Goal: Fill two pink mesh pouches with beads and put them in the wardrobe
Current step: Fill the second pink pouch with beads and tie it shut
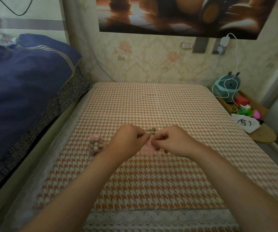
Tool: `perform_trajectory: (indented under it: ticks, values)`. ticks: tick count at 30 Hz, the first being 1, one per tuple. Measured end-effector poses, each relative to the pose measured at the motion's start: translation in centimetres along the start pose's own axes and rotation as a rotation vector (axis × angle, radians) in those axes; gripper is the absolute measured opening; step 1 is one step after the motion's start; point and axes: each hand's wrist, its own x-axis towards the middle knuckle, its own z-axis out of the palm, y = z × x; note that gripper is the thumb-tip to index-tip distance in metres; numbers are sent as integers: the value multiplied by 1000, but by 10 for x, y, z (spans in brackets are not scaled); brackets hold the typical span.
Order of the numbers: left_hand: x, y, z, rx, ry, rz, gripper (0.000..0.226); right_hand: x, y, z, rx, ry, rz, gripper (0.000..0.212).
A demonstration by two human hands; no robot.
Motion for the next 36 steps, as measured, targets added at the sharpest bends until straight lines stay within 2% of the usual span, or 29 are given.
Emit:
perform_trajectory:
  ticks: [4, 10, 12, 15, 18, 21, 25, 32, 36]
  values:
    - [-3, 4, 4, -132, 9, -94, 7, 1, 2, 3, -45, 59, 19, 10]
    - [-3, 6, 9, -217, 14, -150, 12, 4, 1, 14, -72, 149, 45, 7]
    - [-3, 5, 10, -179, -2, -142, 18, 6, 1, 15, -87, 164, 66, 3]
    - [-5, 10, 11, -115, -8, -98, 23, 8, 0, 14, -112, 171, 101, 10]
    - [-6, 12, 13, 36, -15, 22, 28, 8, -1, 13, -159, 160, 69, 16]
    - [-5, 10, 9, 130, -18, 94, 31, 6, 3, 10, -141, 113, -35, 15]
    - [-5, 7, 3, 207, -176, 111, 29, 4, 7, 3, -15, 24, -82, 17]
    - [-4, -1, -8, 151, -289, 205, 15, 2, 6, -3, -134, -124, -96, 33]
    - [-3, -6, -9, 80, -290, 230, 14, -3, 4, -4, -141, -213, -102, 19]
